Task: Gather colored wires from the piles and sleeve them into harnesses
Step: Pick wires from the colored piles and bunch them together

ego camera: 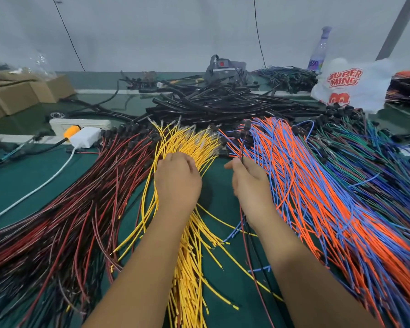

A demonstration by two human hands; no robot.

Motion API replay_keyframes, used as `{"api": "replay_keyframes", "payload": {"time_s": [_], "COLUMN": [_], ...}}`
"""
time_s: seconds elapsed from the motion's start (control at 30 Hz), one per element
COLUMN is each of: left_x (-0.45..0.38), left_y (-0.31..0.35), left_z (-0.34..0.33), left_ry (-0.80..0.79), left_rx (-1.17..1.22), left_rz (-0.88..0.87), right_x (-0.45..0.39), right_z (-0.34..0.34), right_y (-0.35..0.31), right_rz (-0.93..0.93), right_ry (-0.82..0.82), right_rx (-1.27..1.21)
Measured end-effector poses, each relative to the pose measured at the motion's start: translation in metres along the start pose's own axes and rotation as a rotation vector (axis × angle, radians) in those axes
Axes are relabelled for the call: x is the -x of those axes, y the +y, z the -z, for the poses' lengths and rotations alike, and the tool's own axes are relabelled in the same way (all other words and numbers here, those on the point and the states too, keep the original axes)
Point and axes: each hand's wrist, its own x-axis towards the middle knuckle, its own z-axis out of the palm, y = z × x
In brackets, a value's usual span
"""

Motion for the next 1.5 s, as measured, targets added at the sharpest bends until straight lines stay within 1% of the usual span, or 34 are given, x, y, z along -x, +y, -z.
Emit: {"api": "replay_keyframes", "payload": {"time_s": [0.03, 0.1, 0.2, 0.27, 0.33, 0.4, 0.47, 0.7, 0.77, 0.83, 0.9, 1.0, 1.03, 1.1, 1.13, 1.2, 1.23, 1.27, 1.33, 1.37, 1.4, 1.47, 1.5], "left_x": [0.000, 0.000, -0.001, -0.001, -0.001, -0.001, 0.000, 0.003, 0.003, -0.002, -0.007, -0.015, -0.018, -0.021, -0.022, -0.022, -0.021, -0.021, -0.023, -0.026, -0.028, -0.032, -0.033], "left_y": [0.001, 0.005, 0.014, 0.017, 0.017, 0.015, 0.015, 0.017, 0.018, 0.019, 0.017, 0.009, 0.006, 0.001, 0.000, 0.000, 0.001, 0.000, -0.008, -0.016, -0.027, -0.049, -0.057], "left_z": [0.003, 0.006, 0.005, 0.003, 0.003, 0.003, 0.004, 0.006, 0.003, 0.003, 0.007, 0.016, 0.018, 0.022, 0.022, 0.019, 0.017, 0.015, 0.018, 0.020, 0.023, 0.030, 0.031], "left_ry": [0.040, 0.043, -0.071, -0.166, -0.229, -0.263, -0.299, -0.377, -0.349, -0.270, -0.205, -0.188, -0.208, -0.259, -0.269, -0.261, -0.250, -0.237, -0.150, -0.061, 0.048, 0.265, 0.336], "left_rx": [0.142, 0.428, 0.917, 1.139, 1.306, 1.380, 1.391, 1.471, 1.497, 1.541, 1.652, 1.773, 1.826, 1.933, 1.935, 1.809, 1.745, 1.704, 1.592, 1.480, 1.325, 0.936, 0.742], "left_rz": [0.020, 0.092, 0.263, 0.389, 0.492, 0.547, 0.549, 0.473, 0.463, 0.471, 0.501, 0.519, 0.526, 0.531, 0.522, 0.487, 0.465, 0.456, 0.448, 0.435, 0.416, 0.367, 0.334], "right_x": [0.001, 0.002, 0.005, 0.008, 0.011, 0.014, 0.016, 0.017, 0.018, 0.020, 0.021, 0.022, 0.023, 0.025, 0.026, 0.026, 0.025, 0.025, 0.025, 0.024, 0.022, 0.016, 0.013], "right_z": [0.000, 0.000, -0.001, -0.003, -0.004, -0.006, -0.007, -0.010, -0.010, -0.011, -0.015, -0.022, -0.025, -0.030, -0.032, -0.035, -0.034, -0.031, -0.018, -0.009, 0.001, 0.022, 0.031], "right_y": [-0.001, -0.004, -0.004, -0.004, -0.003, -0.004, -0.006, -0.006, -0.005, -0.005, -0.008, -0.017, -0.021, -0.026, -0.028, -0.033, -0.035, -0.038, -0.044, -0.049, -0.055, -0.070, -0.078], "right_rz": [0.012, 0.054, 0.125, 0.148, 0.179, 0.210, 0.223, 0.174, 0.222, 0.250, 0.246, 0.252, 0.238, 0.151, 0.099, 0.029, 0.008, -0.011, -0.065, -0.104, -0.143, -0.218, -0.267], "right_ry": [0.002, 0.001, -0.036, -0.094, -0.189, -0.269, -0.306, -0.311, -0.314, -0.305, -0.325, -0.426, -0.454, -0.473, -0.455, -0.389, -0.388, -0.431, -0.646, -0.769, -0.872, -1.027, -1.106], "right_rx": [-0.006, -0.011, 0.055, 0.104, 0.145, 0.207, 0.280, 0.416, 0.532, 0.605, 0.646, 0.600, 0.549, 0.404, 0.344, 0.275, 0.265, 0.274, 0.332, 0.377, 0.437, 0.586, 0.638]}}
